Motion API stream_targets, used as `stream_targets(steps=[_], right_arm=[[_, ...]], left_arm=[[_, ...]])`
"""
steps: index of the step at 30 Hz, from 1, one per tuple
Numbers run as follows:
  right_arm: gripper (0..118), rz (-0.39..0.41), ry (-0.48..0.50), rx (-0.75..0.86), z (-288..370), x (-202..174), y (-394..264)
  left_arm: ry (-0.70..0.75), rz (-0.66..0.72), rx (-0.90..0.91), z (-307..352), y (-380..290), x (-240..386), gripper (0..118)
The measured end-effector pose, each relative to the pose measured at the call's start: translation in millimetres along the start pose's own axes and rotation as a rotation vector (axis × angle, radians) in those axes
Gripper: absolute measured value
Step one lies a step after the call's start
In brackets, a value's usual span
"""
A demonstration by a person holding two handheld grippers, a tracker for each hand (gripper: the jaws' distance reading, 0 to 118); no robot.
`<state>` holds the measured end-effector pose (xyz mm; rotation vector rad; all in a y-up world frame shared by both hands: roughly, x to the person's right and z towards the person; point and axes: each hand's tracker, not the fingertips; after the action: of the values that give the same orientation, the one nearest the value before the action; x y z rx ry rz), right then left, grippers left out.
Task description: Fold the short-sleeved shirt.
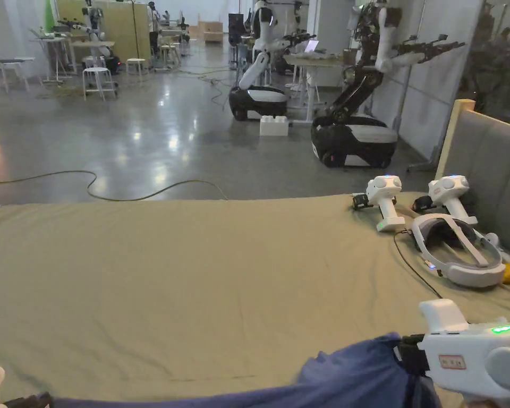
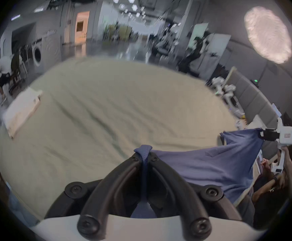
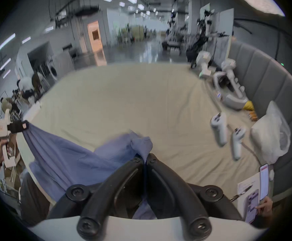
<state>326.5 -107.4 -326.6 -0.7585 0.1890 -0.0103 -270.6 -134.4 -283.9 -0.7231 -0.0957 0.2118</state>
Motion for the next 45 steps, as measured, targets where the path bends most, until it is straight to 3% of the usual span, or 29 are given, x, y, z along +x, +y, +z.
stream_targets(steps=[2,6,9,11,13,20,29,31,42,45], right_arm=[[2,0.008,-0.044,0.116,40.0,-4.3,11.3],[2,-0.026,-0.023,0.275,106.3,-11.3,37.8],[2,0.006,-0.050,0.373,143.3,-25.8,58.7],[2,0.007,-0.075,0.428,166.4,-35.2,76.2],[2,0.018,-0.136,0.473,184.1,-49.8,95.1],[2,0.008,-0.134,0.580,222.9,-75.7,165.9],[2,-0.008,-0.174,0.635,214.7,-93.6,244.6],[2,-0.006,-0.204,0.642,207.3,-95.9,260.7],[2,-0.004,-0.275,0.687,164.4,-96.3,341.4],[2,0.011,-0.331,0.710,148.8,-98.3,360.2]], left_arm=[[-0.015,-0.033,0.088,45.4,13.2,12.7,6],[-0.090,-0.020,0.249,121.6,47.8,24.9,6],[-0.062,-0.066,0.358,165.5,72.9,34.4,6],[-0.003,-0.049,0.393,187.9,94.1,36.6,6],[-0.031,-0.043,0.454,209.1,111.1,37.8,6],[0.033,-0.075,0.574,253.4,178.0,45.9,6],[0.054,-0.085,0.640,235.0,254.5,46.2,6],[0.159,-0.110,0.645,223.3,265.9,52.4,6],[0.187,-0.127,0.621,161.9,342.3,65.6,6],[0.282,-0.224,0.658,143.5,356.2,73.8,5]])
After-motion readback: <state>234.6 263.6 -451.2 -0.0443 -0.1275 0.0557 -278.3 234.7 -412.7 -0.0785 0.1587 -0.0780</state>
